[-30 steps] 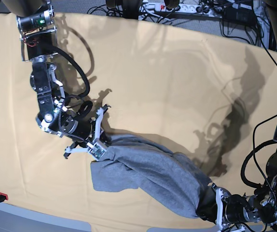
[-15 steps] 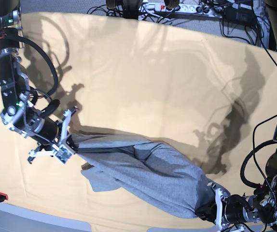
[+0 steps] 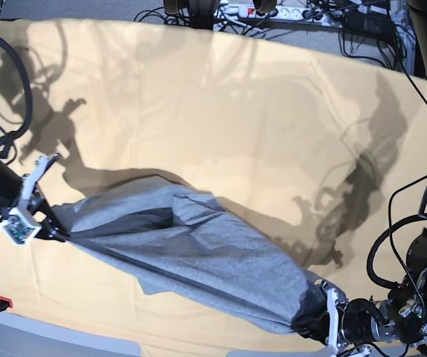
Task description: Layout the t-shirt on the table in an organized manner, then fold the t-shirt properly
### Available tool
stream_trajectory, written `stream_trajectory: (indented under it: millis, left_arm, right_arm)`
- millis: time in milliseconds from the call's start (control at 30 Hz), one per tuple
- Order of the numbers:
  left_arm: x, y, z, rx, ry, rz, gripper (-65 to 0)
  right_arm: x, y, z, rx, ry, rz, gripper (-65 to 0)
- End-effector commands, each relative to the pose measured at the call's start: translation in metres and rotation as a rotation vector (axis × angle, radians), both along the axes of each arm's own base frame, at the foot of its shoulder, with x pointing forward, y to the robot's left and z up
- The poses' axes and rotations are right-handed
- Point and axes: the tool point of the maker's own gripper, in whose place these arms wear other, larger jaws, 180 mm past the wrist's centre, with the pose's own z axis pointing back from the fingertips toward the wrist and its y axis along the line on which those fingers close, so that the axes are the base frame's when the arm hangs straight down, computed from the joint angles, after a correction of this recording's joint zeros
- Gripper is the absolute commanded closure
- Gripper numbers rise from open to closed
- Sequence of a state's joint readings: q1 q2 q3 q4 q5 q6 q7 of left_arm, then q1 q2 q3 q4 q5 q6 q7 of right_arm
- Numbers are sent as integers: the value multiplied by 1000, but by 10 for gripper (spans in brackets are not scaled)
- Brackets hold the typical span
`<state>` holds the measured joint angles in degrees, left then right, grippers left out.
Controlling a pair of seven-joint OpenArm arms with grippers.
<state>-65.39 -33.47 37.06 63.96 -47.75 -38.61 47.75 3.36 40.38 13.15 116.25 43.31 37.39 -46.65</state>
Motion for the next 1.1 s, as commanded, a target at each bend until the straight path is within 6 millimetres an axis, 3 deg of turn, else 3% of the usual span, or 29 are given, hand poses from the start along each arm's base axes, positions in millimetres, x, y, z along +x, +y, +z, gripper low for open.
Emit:
stream_trajectory:
  millis: [0, 167, 600, 767, 900, 1067]
  left_arm:
    - [8, 6, 30, -11, -67, 19, 0]
    - [7, 6, 28, -9, -54, 20, 0]
    - [5, 7, 25, 2, -38, 24, 0]
    - [5, 7, 25, 3, -37, 24, 0]
    - [5, 8, 25, 3, -37, 25, 0]
    - [5, 8, 25, 5, -37, 26, 0]
  right_arm:
    - [4, -13, 22, -23, -60, -30, 0]
    - [3, -27, 48, -2, -116, -49, 0]
    - [13, -20, 102, 15, -294, 10, 0]
    - [31, -20, 76, 90, -216, 19, 0]
    - [58, -22, 47, 72, -134, -2, 0]
    - [88, -14, 26, 98, -59, -3, 0]
